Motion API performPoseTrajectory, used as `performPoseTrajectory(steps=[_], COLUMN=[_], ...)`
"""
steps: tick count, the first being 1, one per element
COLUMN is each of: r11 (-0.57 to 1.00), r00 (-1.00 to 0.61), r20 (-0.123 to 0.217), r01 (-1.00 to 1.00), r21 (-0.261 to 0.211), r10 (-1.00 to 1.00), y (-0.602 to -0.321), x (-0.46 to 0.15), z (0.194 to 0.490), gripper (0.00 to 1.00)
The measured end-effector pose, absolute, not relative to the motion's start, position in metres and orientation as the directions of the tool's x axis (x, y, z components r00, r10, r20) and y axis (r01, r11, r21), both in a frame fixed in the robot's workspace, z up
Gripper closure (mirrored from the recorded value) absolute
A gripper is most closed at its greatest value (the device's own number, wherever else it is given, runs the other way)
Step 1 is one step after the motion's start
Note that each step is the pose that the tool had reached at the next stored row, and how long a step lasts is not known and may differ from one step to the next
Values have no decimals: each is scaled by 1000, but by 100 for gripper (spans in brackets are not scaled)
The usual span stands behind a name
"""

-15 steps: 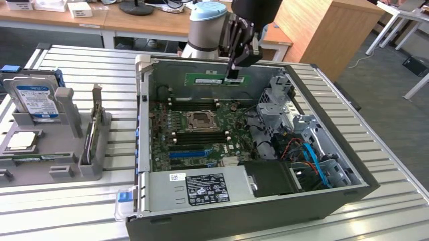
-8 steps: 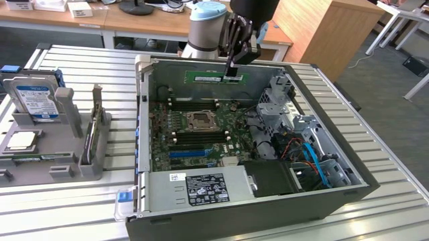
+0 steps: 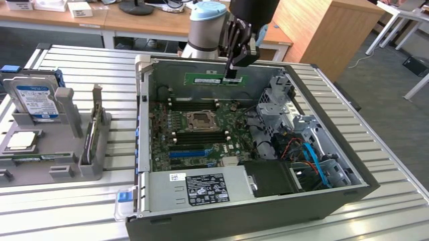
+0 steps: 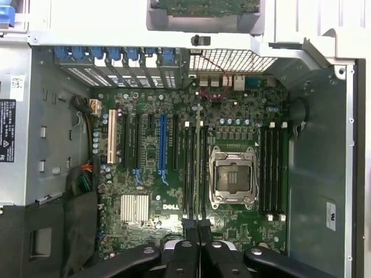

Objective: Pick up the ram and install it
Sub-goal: 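Pick up the ram and move it above insertion slot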

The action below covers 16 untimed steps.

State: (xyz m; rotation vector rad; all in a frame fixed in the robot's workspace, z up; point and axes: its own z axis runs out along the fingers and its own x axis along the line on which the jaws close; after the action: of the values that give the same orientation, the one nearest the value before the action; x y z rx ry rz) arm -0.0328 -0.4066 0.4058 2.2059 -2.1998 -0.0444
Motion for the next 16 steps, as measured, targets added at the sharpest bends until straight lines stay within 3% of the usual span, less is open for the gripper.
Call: performPoseTrajectory(steps=[16], r11=[-1], r00=[1], r20=[-2], r01=[-999], r21=[35], r10=[-1000], y=[-407], x=[-33], z=[381], gripper=[89])
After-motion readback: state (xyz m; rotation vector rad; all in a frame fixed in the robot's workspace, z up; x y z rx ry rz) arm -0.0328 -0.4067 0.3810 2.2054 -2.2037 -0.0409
